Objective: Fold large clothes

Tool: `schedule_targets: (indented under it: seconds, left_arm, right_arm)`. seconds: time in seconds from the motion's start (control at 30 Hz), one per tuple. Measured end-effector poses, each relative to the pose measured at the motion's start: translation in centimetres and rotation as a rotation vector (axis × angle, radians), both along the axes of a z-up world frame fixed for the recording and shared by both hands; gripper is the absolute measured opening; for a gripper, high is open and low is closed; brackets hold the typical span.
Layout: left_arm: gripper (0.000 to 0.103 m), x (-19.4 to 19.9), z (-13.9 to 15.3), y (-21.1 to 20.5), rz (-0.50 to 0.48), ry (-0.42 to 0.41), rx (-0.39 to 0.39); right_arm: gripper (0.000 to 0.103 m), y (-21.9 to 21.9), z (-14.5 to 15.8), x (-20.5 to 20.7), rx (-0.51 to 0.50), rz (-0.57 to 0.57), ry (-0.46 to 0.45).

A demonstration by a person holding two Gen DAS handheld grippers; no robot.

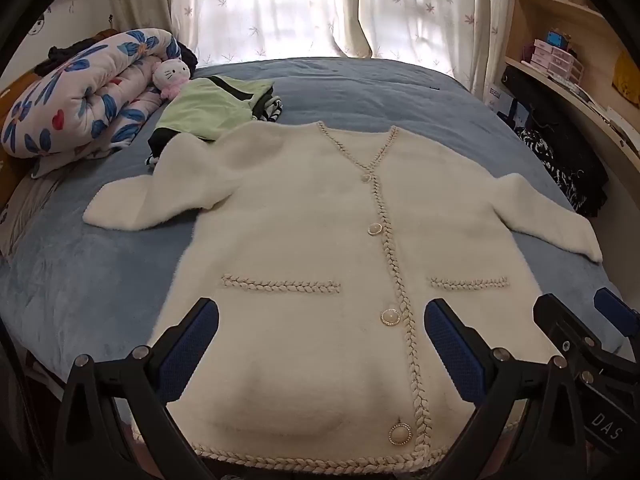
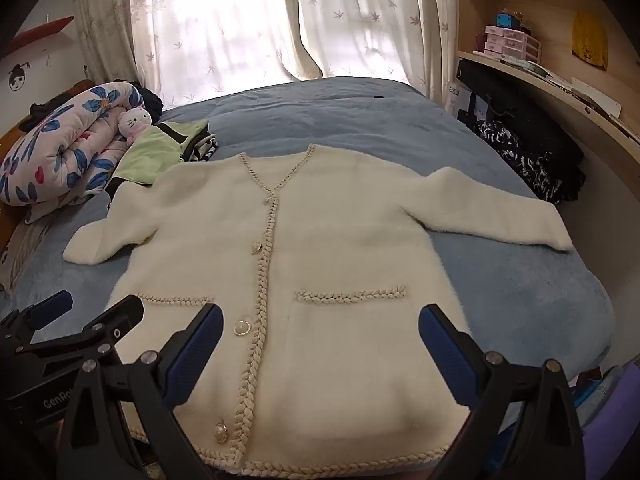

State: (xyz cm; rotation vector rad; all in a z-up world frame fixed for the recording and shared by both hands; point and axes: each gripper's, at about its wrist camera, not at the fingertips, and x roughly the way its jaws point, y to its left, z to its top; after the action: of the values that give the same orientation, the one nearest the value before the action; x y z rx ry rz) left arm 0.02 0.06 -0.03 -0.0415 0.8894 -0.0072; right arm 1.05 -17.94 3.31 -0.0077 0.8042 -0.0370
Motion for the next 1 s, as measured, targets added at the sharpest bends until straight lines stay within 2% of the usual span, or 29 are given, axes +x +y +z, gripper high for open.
schedule_targets:
  seconds: [0.27,0.33,1.0]
  left_arm:
    - [0.101,0.3,0.2,0.4,-0.026,0.002,0.004]
    - [0.101,-0.6,0.2,0.4,0.000,-0.015,0.008]
    - [0.100,-1.6,-0.1,0.0,-0.007,-0.009,0.009]
  right_arm:
    - [0.099,-0.1,-0.1,-0.1,0.010,0.004,0.000]
    - [0.099,0.1,-0.3,0.0,0.009,0.004,-0.001]
    - [0.099,0.3,0.1,-1.9,0.006,-0.017,-0.007]
